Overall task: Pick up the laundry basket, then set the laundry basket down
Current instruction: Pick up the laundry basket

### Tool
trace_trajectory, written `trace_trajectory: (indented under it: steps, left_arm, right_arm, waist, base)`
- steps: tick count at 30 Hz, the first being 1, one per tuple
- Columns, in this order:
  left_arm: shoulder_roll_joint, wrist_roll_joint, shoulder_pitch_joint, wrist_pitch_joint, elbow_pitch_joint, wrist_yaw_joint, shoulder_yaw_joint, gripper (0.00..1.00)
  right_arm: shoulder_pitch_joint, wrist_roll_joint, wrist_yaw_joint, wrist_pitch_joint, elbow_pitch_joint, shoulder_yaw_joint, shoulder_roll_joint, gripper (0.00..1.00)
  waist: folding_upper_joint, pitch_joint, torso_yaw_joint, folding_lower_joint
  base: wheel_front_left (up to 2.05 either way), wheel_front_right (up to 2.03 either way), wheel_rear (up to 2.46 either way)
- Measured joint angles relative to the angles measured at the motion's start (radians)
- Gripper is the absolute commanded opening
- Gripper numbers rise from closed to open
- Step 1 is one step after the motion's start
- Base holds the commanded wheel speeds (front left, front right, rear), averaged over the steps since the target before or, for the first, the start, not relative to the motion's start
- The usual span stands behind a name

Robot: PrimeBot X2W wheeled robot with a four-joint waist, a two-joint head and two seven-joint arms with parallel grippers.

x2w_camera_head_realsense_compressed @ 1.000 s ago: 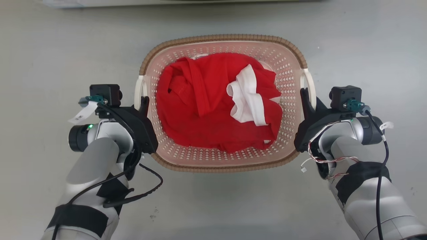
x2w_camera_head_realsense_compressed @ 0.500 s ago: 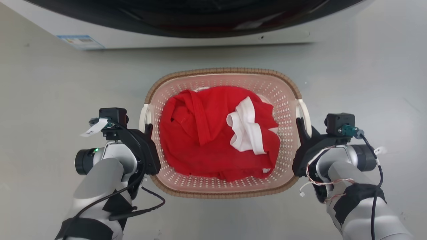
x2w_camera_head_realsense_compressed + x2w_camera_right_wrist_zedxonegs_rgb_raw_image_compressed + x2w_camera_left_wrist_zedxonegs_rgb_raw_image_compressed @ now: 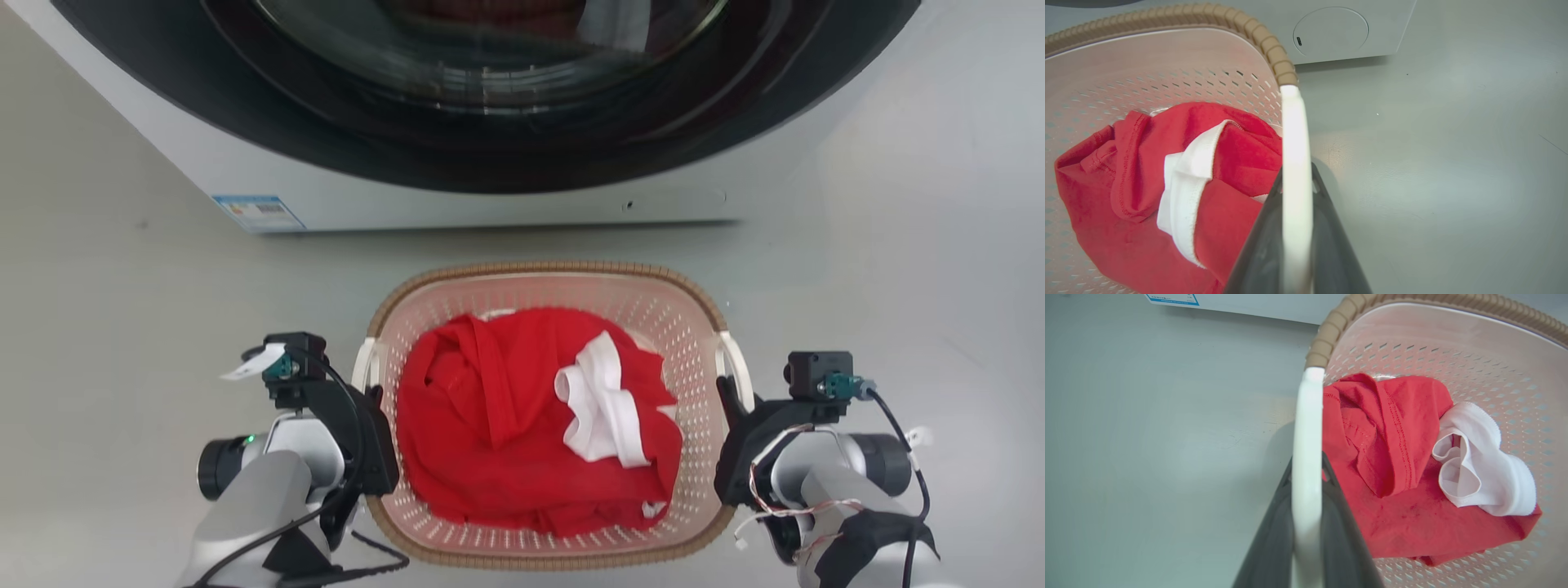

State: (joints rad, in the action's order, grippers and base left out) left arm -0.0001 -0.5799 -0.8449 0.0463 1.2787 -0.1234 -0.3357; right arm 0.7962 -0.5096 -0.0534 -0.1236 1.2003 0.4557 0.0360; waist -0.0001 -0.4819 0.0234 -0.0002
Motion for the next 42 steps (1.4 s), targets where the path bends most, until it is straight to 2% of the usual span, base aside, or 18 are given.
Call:
trace_trajectory:
  steps: [19,42]
  left_arm:
    - [-0.004,-0.042,0.142,0.107,0.013,0.006,0.000,0.00]
    - [-0.009,-0.062,0.277,0.188,0.015,0.035,-0.001,0.00]
  right_arm:
    - [-0.123,-0.088,-0.019,0.133,0.032,0.056,-0.008,0.00]
    - [-0.247,-0.175,-0.031,0.240,0.046,0.081,-0.016,0.00]
  waist:
    - [-0.0001,0.259,0.002,0.0000]
    - [0.0000,0.458,0.006,0.0001]
  base:
    - [0.00,0.00,0.00]
    - [0.00,0.00,0.00]
